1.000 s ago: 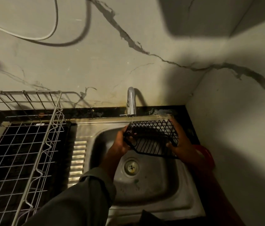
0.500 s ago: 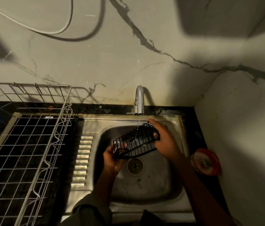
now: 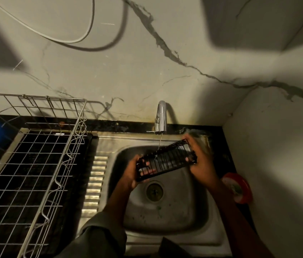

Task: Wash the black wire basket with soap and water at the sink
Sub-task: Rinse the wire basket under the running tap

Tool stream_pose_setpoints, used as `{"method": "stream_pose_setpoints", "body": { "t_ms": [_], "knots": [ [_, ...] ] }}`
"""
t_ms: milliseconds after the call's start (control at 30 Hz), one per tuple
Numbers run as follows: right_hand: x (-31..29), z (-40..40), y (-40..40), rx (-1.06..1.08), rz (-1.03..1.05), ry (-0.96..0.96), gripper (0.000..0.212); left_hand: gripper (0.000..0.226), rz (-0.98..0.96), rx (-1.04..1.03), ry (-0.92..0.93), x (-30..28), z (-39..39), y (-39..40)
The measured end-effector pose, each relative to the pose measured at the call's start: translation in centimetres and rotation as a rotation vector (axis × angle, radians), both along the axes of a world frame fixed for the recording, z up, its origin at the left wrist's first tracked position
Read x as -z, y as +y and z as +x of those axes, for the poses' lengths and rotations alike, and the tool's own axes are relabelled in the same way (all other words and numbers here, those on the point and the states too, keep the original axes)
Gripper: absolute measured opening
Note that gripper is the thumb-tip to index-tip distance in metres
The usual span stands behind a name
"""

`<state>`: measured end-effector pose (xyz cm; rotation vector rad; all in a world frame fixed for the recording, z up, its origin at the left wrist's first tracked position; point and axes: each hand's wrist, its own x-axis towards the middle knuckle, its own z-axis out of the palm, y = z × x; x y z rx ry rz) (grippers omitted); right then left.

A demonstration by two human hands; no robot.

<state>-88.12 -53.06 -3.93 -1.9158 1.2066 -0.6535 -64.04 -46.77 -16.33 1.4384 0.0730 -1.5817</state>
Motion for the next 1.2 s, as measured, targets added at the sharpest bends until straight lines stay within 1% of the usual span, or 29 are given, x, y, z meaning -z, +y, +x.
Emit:
{"method": "stream_pose_setpoints", "body": {
  "t_ms": [67, 133, 200, 300, 367, 500, 533, 600, 633, 667, 700, 733, 767, 800, 833, 867, 900, 933, 967, 1000, 1033, 1100, 1133, 1200],
  "knots": [
    [0.7, -1.6, -0.6, 0.026, -0.057, 0.032, 0.076, 0.046, -0.007, 0.018, -0.034, -1.3, -0.9, -0.8],
    [1.5, -2.7, -0.8, 0.030, -0.091, 0.014, 0.076, 0.048, -0.031, 0.049, -0.077, -2.3, -1.9, -1.2],
    [1.4, -3.2, -0.1, 0.069, -0.106, -0.021, 0.085, 0.051, -0.058, 0.058, -0.111, -2.6, -2.6, -1.4],
    [1.7, -3.9, 0.8, 0.160, 0.057, -0.014, 0.100, 0.055, -0.124, 0.037, -0.117, -2.5, -3.2, -1.4],
    [1.5, -3.9, 1.1, 0.206, 0.154, -0.035, 0.105, 0.049, -0.182, 0.012, -0.137, -2.6, -3.3, -1.0],
    [1.2, -5.4, 0.9, 0.055, 0.341, -0.210, 0.120, 0.038, -0.245, -0.022, -0.199, -3.5, -3.0, -0.1],
    [1.1, -5.9, 0.8, 0.056, 0.415, -0.283, 0.117, 0.035, -0.252, -0.033, -0.219, -3.8, -2.9, 0.2],
    [0.7, -6.3, 0.6, 0.125, 0.650, -0.522, 0.105, 0.031, -0.278, -0.064, -0.279, -3.8, -2.3, 1.2],
    [0.5, -6.1, 0.6, 0.173, 0.726, -0.590, 0.089, 0.029, -0.292, -0.078, -0.317, -3.5, -1.9, 1.7],
    [0.7, -5.5, 0.4, 0.260, 0.750, -0.562, 0.065, 0.027, -0.309, -0.093, -0.348, -3.2, -1.5, 2.3],
    [1.0, -4.5, 0.4, 0.347, 0.768, -0.470, 0.050, 0.025, -0.329, -0.105, -0.373, -3.0, -1.4, 3.0],
    [1.2, -3.4, 0.5, 0.388, 0.751, -0.337, 0.058, 0.024, -0.353, -0.104, -0.394, -2.6, -1.3, 3.7],
    [1.8, -2.5, 0.5, 0.415, 0.738, -0.237, 0.074, 0.022, -0.373, -0.099, -0.400, -2.1, -1.4, 4.3],
    [1.7, -1.4, 0.6, 0.430, 0.726, -0.176, 0.083, 0.020, -0.377, -0.101, -0.389, -1.8, -1.5, 5.0],
    [1.7, -0.6, 0.8, 0.412, 0.711, -0.161, 0.082, 0.018, -0.363, -0.124, -0.365, -1.6, -1.6, 5.4],
    [1.6, 0.1, 0.8, 0.382, 0.695, -0.160, 0.074, 0.015, -0.328, -0.157, -0.357, -1.3, -1.6, 5.9],
    [1.2, 0.8, 0.8, 0.347, 0.685, -0.179, 0.061, 0.015, -0.279, -0.195, -0.357, -1.1, -1.5, 6.2],
    [0.9, 1.4, 0.7, 0.313, 0.671, -0.187, 0.054, 0.021, -0.217, -0.247, -0.340, -0.9, -1.3, 6.3],
    [0.7, 2.1, 0.6, 0.270, 0.642, -0.187, 0.059, 0.026, -0.164, -0.296, -0.306, -0.6, -1.0, 6.5],
    [0.6, 2.8, 0.4, 0.227, 0.602, -0.173, 0.071, 0.024, -0.138, -0.329, -0.267, -0.4, -0.8, 6.6],
    [0.4, 3.6, 0.4, 0.196, 0.571, -0.142, 0.083, 0.017, -0.123, -0.337, -0.232, -0.1, -0.6, 6.7],
    [0.0, 5.2, 0.4, 0.134, 0.517, -0.125, 0.101, 0.004, -0.116, -0.320, -0.173, 0.0, -0.7, 7.0],
    [-0.3, 5.8, 0.4, 0.102, 0.498, -0.113, 0.107, 0.007, -0.107, -0.313, -0.151, 0.0, -0.8, 7.1],
    [-0.9, 6.8, 0.3, 0.025, 0.430, -0.019, 0.113, 0.019, -0.055, -0.301, -0.097, -0.4, -1.1, 7.0]
  ]
}}
